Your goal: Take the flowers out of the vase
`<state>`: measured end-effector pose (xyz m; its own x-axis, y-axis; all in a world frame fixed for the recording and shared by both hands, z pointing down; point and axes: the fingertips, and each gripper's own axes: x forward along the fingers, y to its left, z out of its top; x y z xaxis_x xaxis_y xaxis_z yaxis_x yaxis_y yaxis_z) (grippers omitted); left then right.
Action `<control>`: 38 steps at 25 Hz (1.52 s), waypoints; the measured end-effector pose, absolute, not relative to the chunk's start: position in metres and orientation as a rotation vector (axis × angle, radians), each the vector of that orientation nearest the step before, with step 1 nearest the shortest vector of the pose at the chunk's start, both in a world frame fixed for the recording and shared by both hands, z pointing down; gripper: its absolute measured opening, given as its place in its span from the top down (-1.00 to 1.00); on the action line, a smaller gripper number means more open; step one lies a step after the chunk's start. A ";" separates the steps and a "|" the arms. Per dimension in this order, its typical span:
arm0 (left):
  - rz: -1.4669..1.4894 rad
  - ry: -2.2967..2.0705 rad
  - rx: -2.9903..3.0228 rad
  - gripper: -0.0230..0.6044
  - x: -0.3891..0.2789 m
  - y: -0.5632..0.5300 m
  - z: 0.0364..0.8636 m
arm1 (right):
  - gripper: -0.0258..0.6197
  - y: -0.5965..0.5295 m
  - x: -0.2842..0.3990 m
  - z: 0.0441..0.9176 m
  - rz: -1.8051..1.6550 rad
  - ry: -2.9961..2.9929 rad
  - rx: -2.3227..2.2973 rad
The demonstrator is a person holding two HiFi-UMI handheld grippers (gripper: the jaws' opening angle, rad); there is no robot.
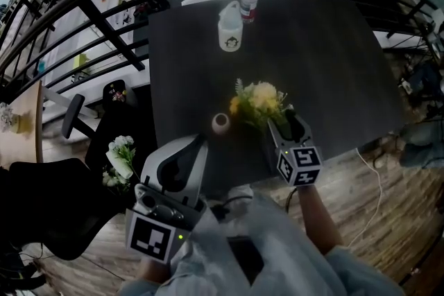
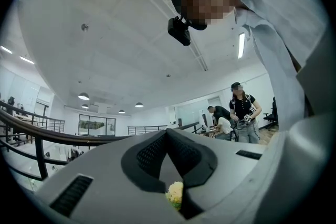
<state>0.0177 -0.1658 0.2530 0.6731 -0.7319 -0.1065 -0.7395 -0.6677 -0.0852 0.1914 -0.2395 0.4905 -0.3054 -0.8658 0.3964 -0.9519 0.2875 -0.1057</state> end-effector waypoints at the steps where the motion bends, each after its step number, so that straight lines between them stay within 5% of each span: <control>1: 0.099 1.213 -2.762 0.93 0.018 -0.164 0.253 | 0.26 -0.238 0.191 0.486 0.464 -2.304 1.673; 13: 0.143 1.156 -2.757 0.93 0.017 -0.159 0.244 | 0.26 -0.224 0.183 0.402 0.280 -2.435 1.751; 23: 0.181 1.097 -2.763 0.93 0.019 -0.156 0.241 | 0.51 -0.205 0.168 0.338 0.135 -2.543 1.820; 31: 0.195 1.032 -2.778 0.93 0.026 -0.157 0.239 | 0.90 -0.191 0.171 0.317 0.084 -2.544 1.887; 38: 0.207 0.981 -2.793 0.93 0.030 -0.156 0.239 | 0.92 -0.181 0.165 0.310 0.089 -2.569 1.869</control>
<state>0.0299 -0.1559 0.2387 0.7734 -0.6056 -0.1872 -0.6297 -0.7680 -0.1170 0.1647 -0.1810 0.3102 -0.3079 -0.9514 0.0031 -0.9493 0.3070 -0.0672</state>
